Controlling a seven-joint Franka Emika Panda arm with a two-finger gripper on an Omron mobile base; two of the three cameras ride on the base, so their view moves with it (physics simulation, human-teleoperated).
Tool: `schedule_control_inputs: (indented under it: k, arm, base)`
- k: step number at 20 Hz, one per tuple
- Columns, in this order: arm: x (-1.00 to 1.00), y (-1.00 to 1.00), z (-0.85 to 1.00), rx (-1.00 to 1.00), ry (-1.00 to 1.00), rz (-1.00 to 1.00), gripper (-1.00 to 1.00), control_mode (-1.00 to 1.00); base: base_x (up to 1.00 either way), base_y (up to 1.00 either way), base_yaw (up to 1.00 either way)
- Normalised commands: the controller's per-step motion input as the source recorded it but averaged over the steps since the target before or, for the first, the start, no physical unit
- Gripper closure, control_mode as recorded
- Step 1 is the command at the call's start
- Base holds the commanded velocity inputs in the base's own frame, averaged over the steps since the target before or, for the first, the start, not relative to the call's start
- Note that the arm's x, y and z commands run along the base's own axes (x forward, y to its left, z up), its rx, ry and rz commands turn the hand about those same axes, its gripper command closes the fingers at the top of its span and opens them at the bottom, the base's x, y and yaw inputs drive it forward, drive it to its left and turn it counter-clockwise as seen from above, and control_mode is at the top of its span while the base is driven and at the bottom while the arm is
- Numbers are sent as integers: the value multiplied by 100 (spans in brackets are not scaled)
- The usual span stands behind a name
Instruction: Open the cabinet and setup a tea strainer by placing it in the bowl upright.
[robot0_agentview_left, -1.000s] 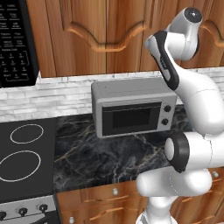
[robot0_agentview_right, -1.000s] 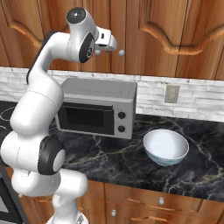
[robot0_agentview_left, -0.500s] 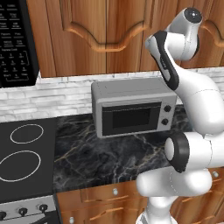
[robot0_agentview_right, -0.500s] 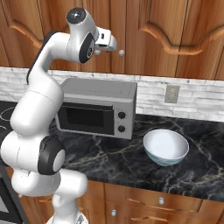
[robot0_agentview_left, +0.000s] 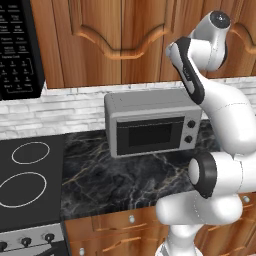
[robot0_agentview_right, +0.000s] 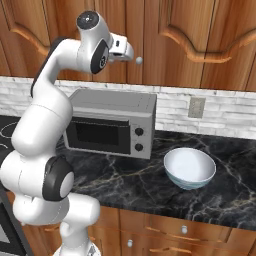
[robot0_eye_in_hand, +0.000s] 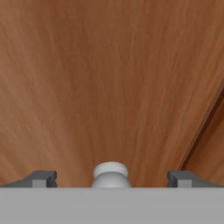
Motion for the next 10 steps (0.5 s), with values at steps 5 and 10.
schedule_control_inputs:
  k: [5,10]
  arm:
    - [0,0,-2,0,0,0,-100,-100]
    - [0,0,0,0,0,0,100,-100]
  base:
    - [0,0,0]
    - [0,0,0]
